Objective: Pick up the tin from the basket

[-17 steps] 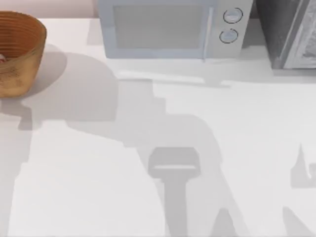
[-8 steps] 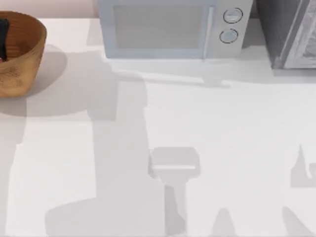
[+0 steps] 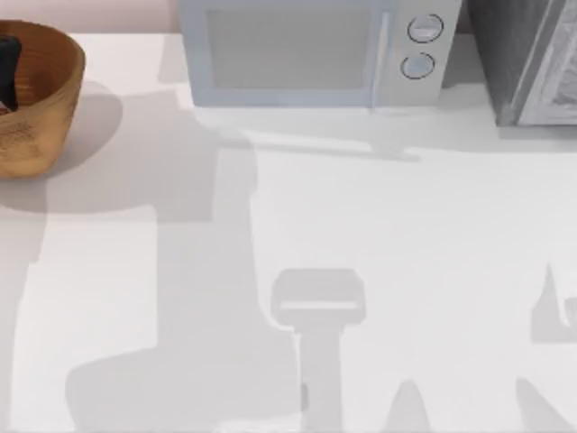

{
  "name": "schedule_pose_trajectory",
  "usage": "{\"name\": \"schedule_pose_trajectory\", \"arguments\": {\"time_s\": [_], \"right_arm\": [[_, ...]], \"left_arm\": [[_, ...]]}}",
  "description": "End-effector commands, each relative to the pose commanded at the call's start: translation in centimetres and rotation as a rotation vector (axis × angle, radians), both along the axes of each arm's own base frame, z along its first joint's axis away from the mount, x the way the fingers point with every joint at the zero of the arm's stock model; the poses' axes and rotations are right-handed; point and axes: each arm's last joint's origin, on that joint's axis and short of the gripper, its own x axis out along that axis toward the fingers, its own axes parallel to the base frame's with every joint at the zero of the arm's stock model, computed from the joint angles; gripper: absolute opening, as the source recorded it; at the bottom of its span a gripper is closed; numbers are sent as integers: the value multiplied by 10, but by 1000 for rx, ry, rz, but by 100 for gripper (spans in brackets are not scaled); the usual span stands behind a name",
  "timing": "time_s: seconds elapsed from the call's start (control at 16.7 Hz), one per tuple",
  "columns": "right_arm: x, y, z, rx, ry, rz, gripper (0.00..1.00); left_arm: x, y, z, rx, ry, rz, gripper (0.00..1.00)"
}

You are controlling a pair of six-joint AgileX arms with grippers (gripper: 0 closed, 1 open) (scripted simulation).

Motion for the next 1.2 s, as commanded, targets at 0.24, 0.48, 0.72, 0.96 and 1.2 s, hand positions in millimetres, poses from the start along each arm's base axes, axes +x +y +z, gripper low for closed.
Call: {"name": "schedule_pose_trajectory", "arguments": {"time_s": [0.24,0.48,0.72,0.96,1.2], "right_arm": [[0,0,0,0,0,0,100],[0,0,0,0,0,0,100],[0,0,0,0,0,0,100],[0,0,0,0,0,0,100],[0,0,0,0,0,0,100]], "left_arm": [[2,0,-5,0,1,1,100],[7,-2,-24,0,1,0,100],[8,-5,-47,0,2,0,100],[7,-7,-59,0,1,0,100],[7,-7,-59,0,1,0,92]]}}
